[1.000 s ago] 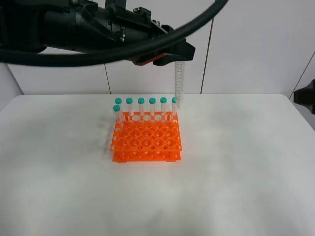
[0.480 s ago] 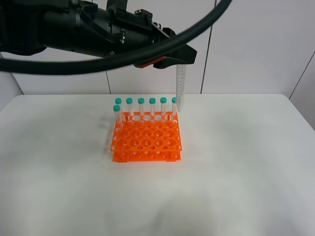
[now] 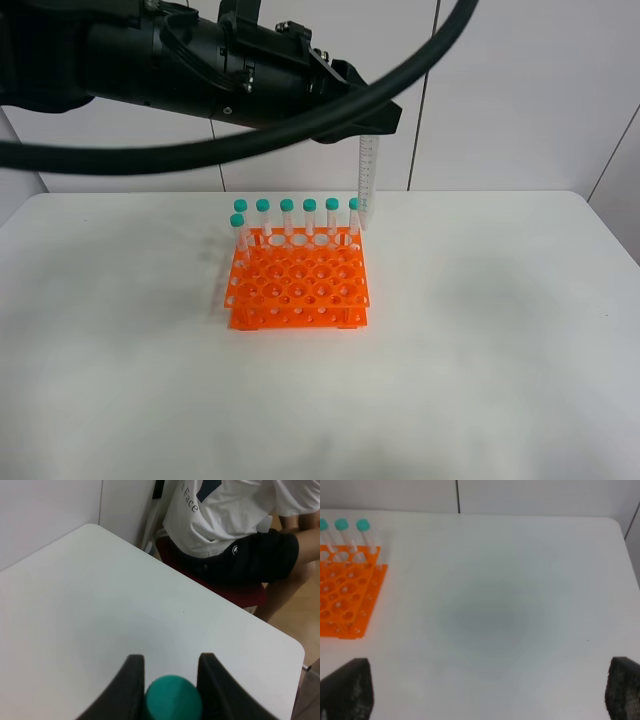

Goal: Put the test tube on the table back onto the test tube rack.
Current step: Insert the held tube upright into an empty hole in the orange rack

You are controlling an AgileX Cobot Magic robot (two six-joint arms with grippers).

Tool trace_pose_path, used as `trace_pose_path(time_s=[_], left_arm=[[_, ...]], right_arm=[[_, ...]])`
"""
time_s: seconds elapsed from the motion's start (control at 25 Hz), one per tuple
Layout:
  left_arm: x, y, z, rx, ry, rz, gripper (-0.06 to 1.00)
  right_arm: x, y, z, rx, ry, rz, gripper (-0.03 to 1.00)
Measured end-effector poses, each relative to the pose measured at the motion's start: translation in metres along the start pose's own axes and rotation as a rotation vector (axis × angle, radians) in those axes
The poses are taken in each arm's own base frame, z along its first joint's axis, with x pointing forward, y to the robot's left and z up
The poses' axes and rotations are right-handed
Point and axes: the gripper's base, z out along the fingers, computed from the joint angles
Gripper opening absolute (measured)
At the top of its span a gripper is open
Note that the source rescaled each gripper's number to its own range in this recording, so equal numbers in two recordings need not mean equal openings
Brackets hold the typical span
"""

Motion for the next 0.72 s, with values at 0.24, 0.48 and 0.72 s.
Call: trace_pose_path(time_s=[0.24, 0.48, 0.72], left_arm=[[0.000, 0.000, 0.000, 0.000, 0.000, 0.000, 0.00], [0.000, 0.000, 0.000, 0.000, 0.000, 0.000, 0.00], [0.000, 0.000, 0.000, 0.002, 0.001, 0.000, 0.00]], right_arm=[[0.038, -0.001, -0.001, 0.001, 0.002, 0.021, 1.00], [0.064, -0.001, 0.002, 0.000, -0.027, 0.023, 1.00], [0.073, -0.001, 0.005, -0.002, -0.026, 0.024, 1.00]])
